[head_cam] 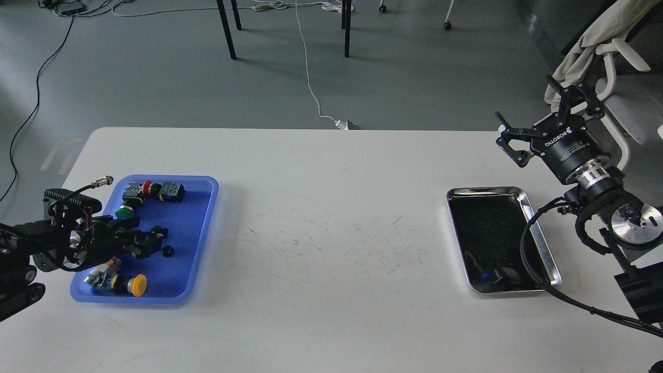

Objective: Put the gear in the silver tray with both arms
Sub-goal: 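Lower the left gripper onto a black gear and close it, then lift the black gear out of the blue tray with the left gripper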

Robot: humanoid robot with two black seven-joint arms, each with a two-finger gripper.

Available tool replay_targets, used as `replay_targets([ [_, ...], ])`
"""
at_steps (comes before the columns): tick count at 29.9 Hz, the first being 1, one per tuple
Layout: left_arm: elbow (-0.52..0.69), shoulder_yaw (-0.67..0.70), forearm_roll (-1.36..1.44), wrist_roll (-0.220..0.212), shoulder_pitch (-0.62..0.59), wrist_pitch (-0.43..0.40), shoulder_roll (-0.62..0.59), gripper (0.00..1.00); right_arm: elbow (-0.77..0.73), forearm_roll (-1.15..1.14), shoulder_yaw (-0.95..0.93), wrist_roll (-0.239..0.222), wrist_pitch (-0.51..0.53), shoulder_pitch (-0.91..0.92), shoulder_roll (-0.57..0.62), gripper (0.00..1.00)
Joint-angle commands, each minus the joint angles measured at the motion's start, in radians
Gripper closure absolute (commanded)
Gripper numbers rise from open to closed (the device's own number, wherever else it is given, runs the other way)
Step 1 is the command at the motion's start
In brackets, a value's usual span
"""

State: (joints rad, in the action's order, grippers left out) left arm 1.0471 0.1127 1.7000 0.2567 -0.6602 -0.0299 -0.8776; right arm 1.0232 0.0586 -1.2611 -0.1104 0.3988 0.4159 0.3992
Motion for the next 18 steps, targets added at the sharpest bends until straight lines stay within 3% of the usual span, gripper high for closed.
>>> replay_targets([
  [1,0.013,-0.001,0.003,0.000,-0.015,-0.015,-0.004,0.26,0.000,0.000,0.000,0.000,0.000,0.000,-0.002,0.00],
  [18,0.001,-0.002,0.055,-0.013,-0.015,-0.054,0.035,0.26,0.001,0.000,0.000,0.000,0.003,0.000,-0.003,0.00],
])
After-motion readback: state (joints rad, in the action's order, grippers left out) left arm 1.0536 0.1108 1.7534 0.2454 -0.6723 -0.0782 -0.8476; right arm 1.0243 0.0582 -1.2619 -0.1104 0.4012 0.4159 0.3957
